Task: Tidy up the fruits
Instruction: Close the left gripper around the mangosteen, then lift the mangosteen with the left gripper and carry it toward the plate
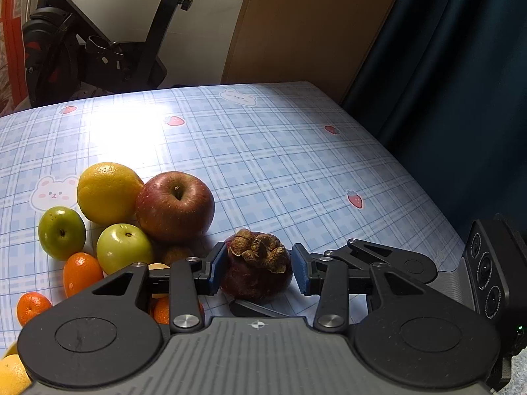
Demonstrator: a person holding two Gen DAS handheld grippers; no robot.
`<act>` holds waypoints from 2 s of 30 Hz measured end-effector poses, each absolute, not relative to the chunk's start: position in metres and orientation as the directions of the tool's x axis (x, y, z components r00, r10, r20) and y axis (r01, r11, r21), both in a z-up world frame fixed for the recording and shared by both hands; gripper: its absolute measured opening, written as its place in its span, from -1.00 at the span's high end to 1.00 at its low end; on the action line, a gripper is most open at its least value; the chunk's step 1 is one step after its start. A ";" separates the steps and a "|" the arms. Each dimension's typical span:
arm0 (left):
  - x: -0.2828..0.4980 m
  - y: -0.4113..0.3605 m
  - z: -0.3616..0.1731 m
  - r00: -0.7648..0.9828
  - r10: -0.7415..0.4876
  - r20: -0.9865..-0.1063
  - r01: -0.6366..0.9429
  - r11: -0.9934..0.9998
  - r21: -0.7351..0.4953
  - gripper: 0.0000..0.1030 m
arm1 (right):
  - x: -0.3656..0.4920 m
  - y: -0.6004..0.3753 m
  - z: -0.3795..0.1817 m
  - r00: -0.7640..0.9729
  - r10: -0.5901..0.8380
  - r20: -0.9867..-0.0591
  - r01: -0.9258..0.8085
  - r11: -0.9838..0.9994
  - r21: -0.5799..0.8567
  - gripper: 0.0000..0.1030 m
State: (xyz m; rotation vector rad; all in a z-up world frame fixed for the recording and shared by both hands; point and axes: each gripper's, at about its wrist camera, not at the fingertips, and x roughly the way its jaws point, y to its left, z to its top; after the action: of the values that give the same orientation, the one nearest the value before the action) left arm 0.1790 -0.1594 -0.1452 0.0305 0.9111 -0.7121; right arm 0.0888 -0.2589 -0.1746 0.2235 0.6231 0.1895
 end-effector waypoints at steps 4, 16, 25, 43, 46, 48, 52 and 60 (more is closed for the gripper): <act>0.171 -0.158 -0.143 0.421 -0.520 -0.743 0.584 0.782 -0.216 0.14 | 0.088 -0.252 -0.168 0.794 0.246 -0.556 -0.115 0.959 0.260 -0.19; 0.178 -0.137 -0.157 0.391 -0.548 -0.739 0.537 0.788 -0.300 0.23 | 0.085 -0.243 -0.174 0.783 0.244 -0.572 -0.124 0.962 0.242 -0.19; 0.182 -0.144 -0.159 0.367 -0.548 -0.752 0.556 0.777 -0.295 0.02 | 0.082 -0.247 -0.176 0.787 0.259 -0.561 -0.126 0.956 0.264 -0.19; 0.181 -0.150 -0.159 0.367 -0.535 -0.761 0.588 0.767 -0.256 -0.03 | 0.087 -0.251 -0.177 0.780 0.264 -0.568 -0.115 0.952 0.284 -0.21; 0.185 -0.149 -0.159 0.353 -0.540 -0.764 0.580 0.767 -0.274 -0.01 | 0.088 -0.251 -0.177 0.780 0.264 -0.567 -0.115 0.951 0.286 -0.21; 0.185 -0.148 -0.160 0.349 -0.543 -0.764 0.577 0.767 -0.281 0.00 | 0.088 -0.251 -0.177 0.781 0.264 -0.566 -0.114 0.951 0.287 -0.20; 0.181 -0.150 -0.158 0.359 -0.535 -0.765 0.589 0.765 -0.259 0.00 | 0.086 -0.250 -0.176 0.784 0.261 -0.563 -0.112 0.952 0.285 -0.20; 0.174 -0.139 -0.135 0.387 -0.549 -0.741 0.595 0.762 -0.254 0.00 | 0.083 -0.247 -0.155 0.802 0.266 -0.535 -0.130 0.952 0.278 -0.20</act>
State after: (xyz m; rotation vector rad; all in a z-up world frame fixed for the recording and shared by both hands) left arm 0.1737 -0.1392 -0.1346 0.0565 0.9204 -0.7285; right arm 0.0834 -0.2473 -0.1549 0.2333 0.6050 0.2142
